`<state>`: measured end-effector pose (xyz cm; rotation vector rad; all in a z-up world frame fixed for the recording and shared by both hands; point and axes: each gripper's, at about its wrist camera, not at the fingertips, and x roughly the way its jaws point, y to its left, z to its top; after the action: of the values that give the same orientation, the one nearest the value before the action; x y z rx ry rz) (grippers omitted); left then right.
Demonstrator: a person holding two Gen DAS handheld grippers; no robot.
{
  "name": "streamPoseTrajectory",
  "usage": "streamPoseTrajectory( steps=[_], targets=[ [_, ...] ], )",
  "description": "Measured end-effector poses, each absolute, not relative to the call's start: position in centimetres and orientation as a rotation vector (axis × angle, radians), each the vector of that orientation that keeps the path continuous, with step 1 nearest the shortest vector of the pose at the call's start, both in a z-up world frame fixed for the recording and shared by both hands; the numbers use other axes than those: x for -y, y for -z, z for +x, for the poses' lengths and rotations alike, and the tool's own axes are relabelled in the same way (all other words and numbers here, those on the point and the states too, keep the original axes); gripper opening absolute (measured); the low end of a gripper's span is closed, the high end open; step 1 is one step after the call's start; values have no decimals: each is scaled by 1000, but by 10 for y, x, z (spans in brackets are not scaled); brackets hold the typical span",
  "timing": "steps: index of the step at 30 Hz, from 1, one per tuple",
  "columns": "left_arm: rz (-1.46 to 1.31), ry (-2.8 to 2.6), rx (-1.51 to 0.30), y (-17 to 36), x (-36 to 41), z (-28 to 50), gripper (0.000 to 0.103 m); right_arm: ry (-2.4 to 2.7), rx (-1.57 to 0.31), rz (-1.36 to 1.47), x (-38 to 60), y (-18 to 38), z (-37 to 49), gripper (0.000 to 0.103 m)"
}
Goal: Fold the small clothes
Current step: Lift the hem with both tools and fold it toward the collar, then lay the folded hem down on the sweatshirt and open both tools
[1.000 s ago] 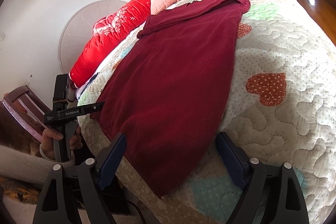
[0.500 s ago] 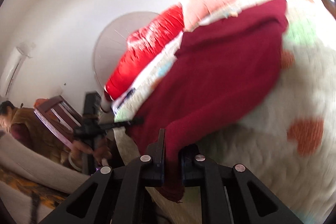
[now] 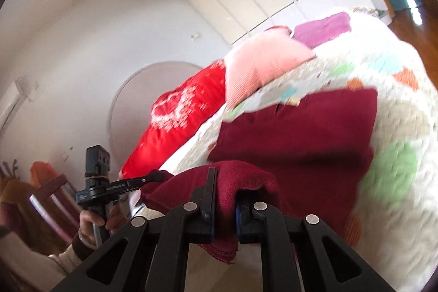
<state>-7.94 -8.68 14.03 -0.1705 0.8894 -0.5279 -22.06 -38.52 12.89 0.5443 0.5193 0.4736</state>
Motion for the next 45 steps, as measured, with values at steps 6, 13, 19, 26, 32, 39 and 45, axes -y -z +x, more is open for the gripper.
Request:
streamPoseTrajectory(
  steps=[6, 13, 19, 26, 32, 39, 45],
  targets=[
    [-109, 482, -885, -131, 140, 21, 9, -335, -511, 558, 423, -138, -127, 9],
    [-228, 422, -1060, -84, 148, 108, 21, -135, -716, 554, 450, -94, -28, 28],
    [-242, 397, -902, -120, 121, 99, 72, -41, -548, 525, 468, -121, -55, 58],
    [-141, 404, -944, -105, 145, 94, 72, -46, -657, 251, 420, -130, -39, 44],
    [9, 222, -1030, -52, 167, 124, 72, 92, -831, 187, 425, -86, 17, 44],
    [-68, 196, -1072, -38, 152, 136, 74, 117, -872, 190, 436, -80, 27, 44],
    [-53, 221, -1022, -65, 134, 98, 73, 72, -794, 183, 416, -115, -31, 47]
  ],
)
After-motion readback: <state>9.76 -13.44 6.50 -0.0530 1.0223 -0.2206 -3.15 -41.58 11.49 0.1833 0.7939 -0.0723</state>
